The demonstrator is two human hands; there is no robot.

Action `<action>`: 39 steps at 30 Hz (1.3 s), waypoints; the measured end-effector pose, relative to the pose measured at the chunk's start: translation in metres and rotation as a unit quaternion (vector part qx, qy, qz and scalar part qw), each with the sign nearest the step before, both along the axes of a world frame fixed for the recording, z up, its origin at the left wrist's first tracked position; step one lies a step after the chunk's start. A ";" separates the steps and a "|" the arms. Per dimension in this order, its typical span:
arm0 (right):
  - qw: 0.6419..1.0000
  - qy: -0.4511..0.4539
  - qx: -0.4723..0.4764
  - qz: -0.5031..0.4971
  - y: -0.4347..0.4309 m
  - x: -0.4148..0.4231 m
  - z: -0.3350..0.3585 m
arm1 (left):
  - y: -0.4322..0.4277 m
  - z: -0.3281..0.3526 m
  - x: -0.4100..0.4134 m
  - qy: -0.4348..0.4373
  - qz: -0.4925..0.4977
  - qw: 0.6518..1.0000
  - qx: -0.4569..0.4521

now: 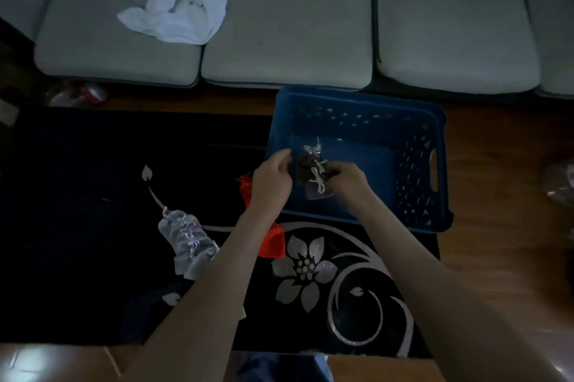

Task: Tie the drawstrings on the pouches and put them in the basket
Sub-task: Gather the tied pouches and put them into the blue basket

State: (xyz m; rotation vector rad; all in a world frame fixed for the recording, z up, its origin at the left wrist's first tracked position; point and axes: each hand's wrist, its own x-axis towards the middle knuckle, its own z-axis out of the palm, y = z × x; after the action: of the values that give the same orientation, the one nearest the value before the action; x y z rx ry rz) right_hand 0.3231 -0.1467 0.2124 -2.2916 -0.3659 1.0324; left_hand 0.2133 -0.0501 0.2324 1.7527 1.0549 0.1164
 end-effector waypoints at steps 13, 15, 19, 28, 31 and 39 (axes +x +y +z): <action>0.952 0.088 -0.242 0.167 0.047 0.029 -0.134 | 0.028 -0.092 0.072 0.319 -0.104 0.929 -0.153; 0.957 0.105 -0.235 0.137 0.045 0.031 -0.142 | 0.034 -0.100 0.076 0.332 -0.097 0.924 -0.165; 0.978 0.068 -0.171 0.097 0.049 0.036 -0.155 | 0.040 -0.119 0.081 0.349 -0.114 0.913 -0.177; 0.989 0.038 -0.110 0.095 0.054 0.036 -0.167 | 0.035 -0.131 0.085 0.299 -0.086 0.927 -0.211; 0.986 0.016 -0.140 0.087 0.047 0.035 -0.160 | 0.026 -0.127 0.083 0.269 -0.088 0.932 -0.225; 0.995 -0.018 0.051 -0.087 0.041 0.007 -0.058 | 0.007 -0.092 0.047 0.166 -0.194 0.966 0.038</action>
State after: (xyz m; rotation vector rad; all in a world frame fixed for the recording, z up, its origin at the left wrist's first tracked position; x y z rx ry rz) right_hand 0.3296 -0.1059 0.1547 -2.2103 -0.2227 0.8663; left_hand 0.2602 -0.0427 0.1409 2.0617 0.9253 -0.3996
